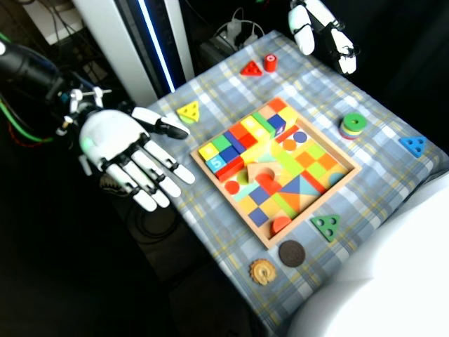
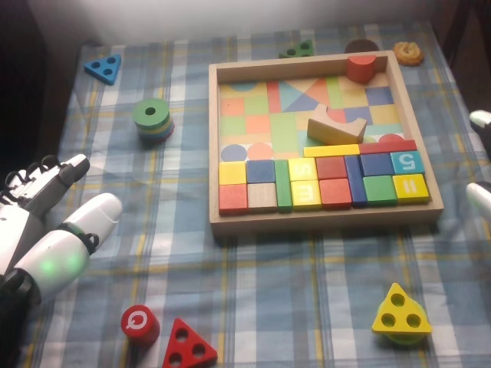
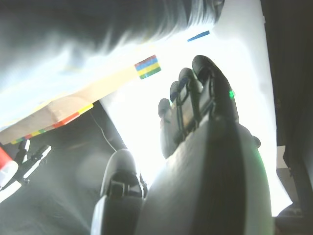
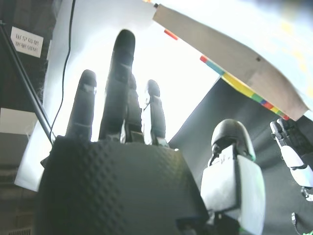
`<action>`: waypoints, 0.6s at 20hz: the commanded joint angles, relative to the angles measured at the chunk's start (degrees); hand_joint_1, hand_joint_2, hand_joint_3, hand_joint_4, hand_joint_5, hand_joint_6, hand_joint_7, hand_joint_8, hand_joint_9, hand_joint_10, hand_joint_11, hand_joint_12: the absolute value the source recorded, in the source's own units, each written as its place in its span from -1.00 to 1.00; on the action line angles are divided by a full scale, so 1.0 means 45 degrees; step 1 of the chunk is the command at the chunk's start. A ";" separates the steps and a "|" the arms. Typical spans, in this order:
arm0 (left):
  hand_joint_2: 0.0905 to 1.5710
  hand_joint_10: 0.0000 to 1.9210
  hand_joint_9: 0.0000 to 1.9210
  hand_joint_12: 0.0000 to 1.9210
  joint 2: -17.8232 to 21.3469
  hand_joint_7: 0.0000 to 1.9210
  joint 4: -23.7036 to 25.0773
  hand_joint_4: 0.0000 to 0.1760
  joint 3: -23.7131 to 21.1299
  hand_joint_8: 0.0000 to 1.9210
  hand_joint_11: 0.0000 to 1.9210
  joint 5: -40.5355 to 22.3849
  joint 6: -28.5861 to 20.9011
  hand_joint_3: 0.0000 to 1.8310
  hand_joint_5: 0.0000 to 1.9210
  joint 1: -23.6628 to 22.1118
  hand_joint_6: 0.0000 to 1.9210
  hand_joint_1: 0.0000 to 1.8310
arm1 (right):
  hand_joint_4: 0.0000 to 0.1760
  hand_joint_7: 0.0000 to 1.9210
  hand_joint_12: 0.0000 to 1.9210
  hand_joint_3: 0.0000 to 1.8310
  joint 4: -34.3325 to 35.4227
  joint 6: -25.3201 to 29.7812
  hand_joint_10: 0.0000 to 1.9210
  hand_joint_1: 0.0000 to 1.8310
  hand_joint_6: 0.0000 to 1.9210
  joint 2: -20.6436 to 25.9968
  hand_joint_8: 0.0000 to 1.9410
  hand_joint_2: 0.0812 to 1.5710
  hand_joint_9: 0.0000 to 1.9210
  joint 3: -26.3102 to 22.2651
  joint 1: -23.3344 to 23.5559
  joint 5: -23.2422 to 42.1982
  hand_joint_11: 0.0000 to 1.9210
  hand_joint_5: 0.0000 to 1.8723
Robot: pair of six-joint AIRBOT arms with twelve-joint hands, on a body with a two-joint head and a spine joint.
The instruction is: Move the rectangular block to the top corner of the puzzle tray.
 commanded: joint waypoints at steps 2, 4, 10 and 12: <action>0.57 -0.99 -0.93 -1.00 0.0011 -0.74 0.0586 -0.49 0.0035 -1.00 -1.00 -0.1366 -0.0113 -0.98 -0.71 -0.0151 -1.00 -1.00 | -0.41 -0.53 -0.17 -0.99 -0.0503 0.0016 -0.99 -0.65 -1.00 0.0100 -0.99 0.64 -0.67 -0.0014 0.0176 0.1375 -1.00 -0.47; 0.56 -0.99 -0.93 -1.00 0.0010 -0.75 0.0586 -0.44 0.0026 -1.00 -1.00 -0.1342 -0.0113 -0.99 -0.70 -0.0151 -0.99 -1.00 | 0.00 -0.55 -0.15 -1.00 -0.0785 0.0237 -0.99 -0.71 -1.00 0.0293 -1.00 0.65 -0.66 0.0002 0.0209 0.1133 -1.00 -0.50; 0.57 -0.98 -0.91 -1.00 0.0006 -0.74 0.0522 -0.69 -0.0040 -1.00 -1.00 -0.1295 -0.0113 -0.99 -0.68 -0.0148 -0.99 -1.00 | -0.54 -0.49 0.28 -1.00 -0.3024 0.3576 -0.97 -0.42 -1.00 0.1467 -0.99 0.55 -0.54 0.1248 0.0981 -0.0714 -1.00 -0.53; 0.56 -0.98 -0.90 -1.00 -0.0004 -0.74 0.0522 -0.62 -0.0031 -1.00 -1.00 -0.1222 -0.0113 -0.99 -0.67 -0.0148 -0.99 -1.00 | -1.00 -0.48 0.37 -1.00 -0.4269 0.5387 -0.97 -0.28 -1.00 0.2021 -1.00 0.50 -0.51 0.1959 0.1596 -0.1778 -1.00 -0.54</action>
